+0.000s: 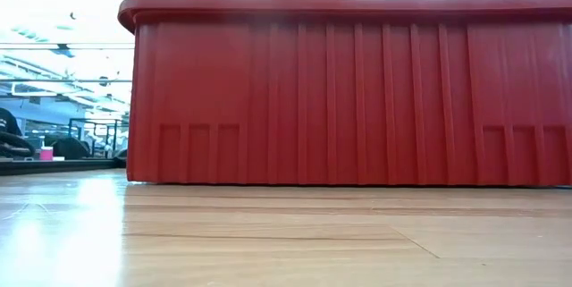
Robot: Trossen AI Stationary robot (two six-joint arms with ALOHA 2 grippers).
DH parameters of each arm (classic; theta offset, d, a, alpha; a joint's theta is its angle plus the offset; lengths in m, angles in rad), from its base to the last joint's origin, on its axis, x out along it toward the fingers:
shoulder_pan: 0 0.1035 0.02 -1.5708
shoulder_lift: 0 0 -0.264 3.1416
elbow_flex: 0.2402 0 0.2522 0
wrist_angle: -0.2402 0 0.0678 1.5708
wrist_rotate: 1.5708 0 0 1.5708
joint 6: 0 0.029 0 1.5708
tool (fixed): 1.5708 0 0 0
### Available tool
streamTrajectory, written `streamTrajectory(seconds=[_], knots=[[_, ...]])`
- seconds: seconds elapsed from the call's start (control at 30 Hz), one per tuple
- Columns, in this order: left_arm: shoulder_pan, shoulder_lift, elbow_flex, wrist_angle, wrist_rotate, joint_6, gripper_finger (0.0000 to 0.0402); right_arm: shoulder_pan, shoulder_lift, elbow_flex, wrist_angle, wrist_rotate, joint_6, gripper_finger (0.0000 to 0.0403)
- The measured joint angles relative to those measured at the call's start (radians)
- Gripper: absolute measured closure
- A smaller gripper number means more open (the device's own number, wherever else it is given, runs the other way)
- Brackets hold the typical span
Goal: Pick and place slides into bin
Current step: Put the black slipper into the red bin
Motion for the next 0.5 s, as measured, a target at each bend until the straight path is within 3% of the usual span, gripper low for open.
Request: streamTrajectory(seconds=[0.2, 0.5], knots=[[0.243, 0.082, 0.237, -0.34, -0.005, 0.045, 0.0401, 0.0, 0.001, 0.0, -0.01, 0.0, 0.006, 0.0403], [0.571, 0.342, 0.57, -0.531, 0.233, 0.285, 0.0401, 0.0, 0.001, 0.0, -0.011, 0.0, 0.006, 0.0403]])
